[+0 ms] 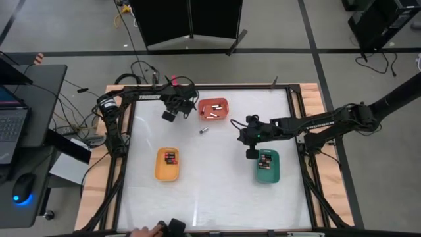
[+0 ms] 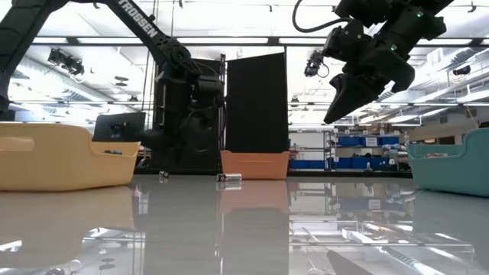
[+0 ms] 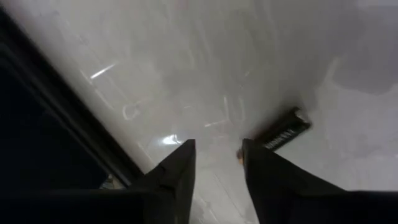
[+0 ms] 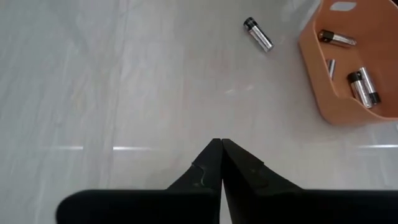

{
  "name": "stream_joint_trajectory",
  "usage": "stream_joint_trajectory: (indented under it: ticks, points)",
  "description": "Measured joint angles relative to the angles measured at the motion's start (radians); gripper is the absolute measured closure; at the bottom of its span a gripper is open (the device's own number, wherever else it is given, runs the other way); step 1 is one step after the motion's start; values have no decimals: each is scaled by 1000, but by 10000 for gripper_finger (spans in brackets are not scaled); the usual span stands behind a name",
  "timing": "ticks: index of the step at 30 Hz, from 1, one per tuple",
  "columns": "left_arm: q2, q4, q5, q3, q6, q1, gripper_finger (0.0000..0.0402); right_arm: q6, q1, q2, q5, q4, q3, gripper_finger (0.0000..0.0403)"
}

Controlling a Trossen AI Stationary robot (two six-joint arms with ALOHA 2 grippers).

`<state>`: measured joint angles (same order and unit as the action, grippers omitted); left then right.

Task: Sort batteries
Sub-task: Put the brown battery into the green bin

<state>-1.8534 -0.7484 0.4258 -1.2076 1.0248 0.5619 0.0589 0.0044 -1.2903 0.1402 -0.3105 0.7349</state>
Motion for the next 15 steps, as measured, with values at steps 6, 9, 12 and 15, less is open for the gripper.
stream_joint_trajectory:
  ticks: [6, 9, 12, 15]
  points:
    - [0, -31, -27, 1, 64, 15, 232, 0, 0, 0, 0, -5, 0, 387]
    - [0, -64, -30, 1, 100, 24, 230, 0, 0, 0, -1, -6, 0, 383]
    - [-1, -80, -33, 2, 134, 35, 229, 0, 0, 0, -2, -6, 0, 382]
    - [-1, -76, -47, 2, 154, 43, 229, 0, 0, 0, -2, -7, 0, 386]
